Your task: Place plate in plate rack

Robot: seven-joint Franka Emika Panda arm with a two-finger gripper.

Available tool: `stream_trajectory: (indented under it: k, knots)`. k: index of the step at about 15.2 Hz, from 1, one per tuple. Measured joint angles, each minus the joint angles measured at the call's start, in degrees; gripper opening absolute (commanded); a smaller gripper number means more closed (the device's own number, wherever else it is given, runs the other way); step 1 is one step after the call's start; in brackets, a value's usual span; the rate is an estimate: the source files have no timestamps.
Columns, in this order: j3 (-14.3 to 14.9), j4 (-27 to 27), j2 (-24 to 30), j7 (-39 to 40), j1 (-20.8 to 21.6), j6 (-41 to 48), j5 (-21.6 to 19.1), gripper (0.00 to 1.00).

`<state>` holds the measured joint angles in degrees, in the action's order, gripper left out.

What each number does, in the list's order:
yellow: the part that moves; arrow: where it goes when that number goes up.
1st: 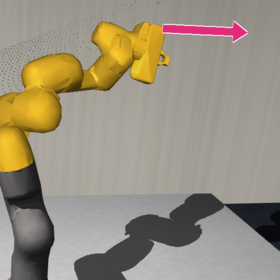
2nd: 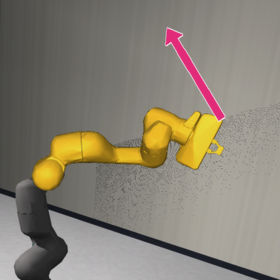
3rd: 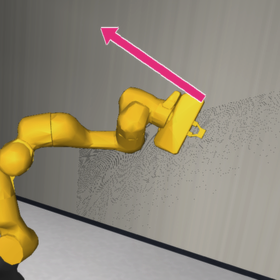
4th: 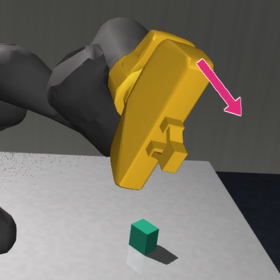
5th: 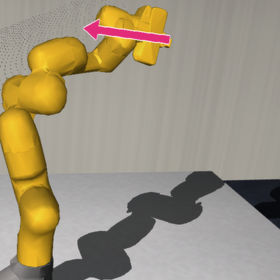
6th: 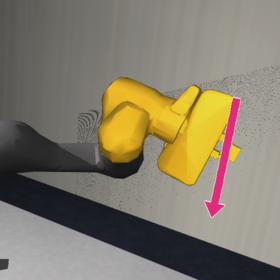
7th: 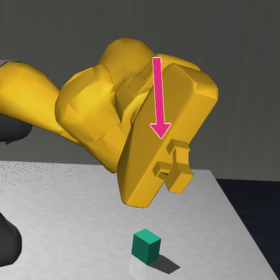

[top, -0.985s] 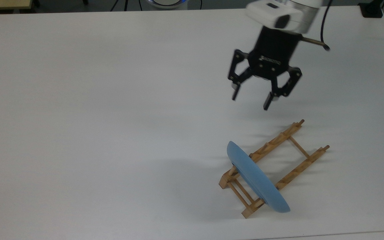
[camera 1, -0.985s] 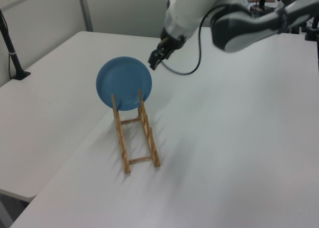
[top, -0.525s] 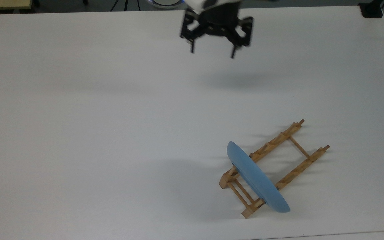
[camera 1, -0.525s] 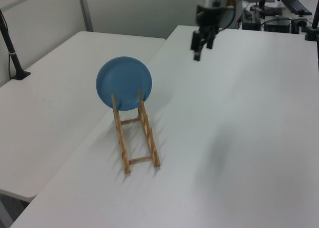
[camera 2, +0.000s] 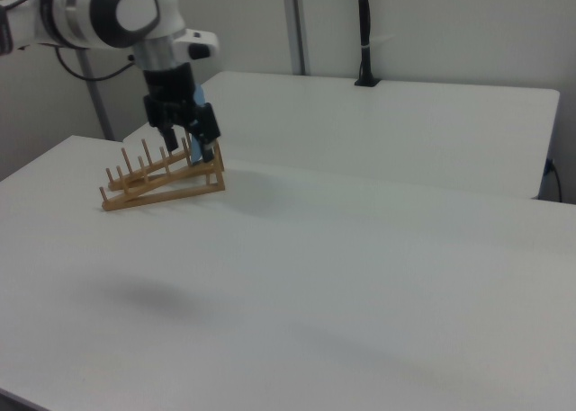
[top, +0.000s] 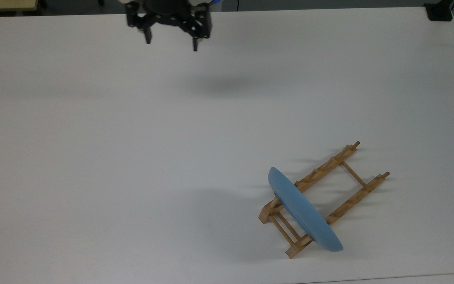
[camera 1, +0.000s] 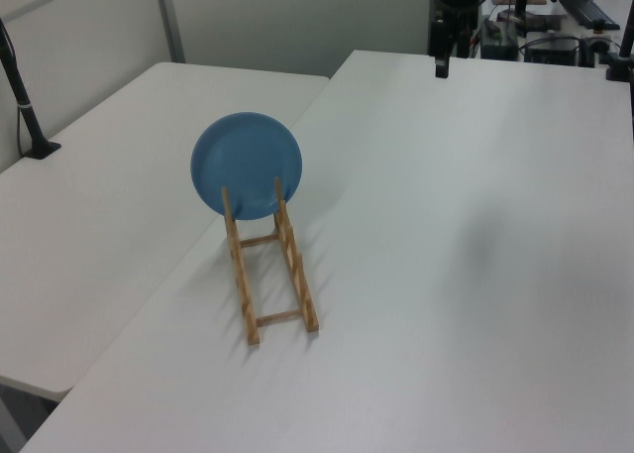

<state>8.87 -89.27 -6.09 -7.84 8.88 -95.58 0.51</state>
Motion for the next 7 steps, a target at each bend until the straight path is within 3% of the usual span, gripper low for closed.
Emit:
stream_trajectory:
  k: [3,7]
  knots:
    - [2.11,-0.01,0.05,2.4,-0.55,-0.31,-1.4,1.0]
    - [2.7,-0.01,0.26,2.51,-0.58,-0.31,-1.46,1.0]
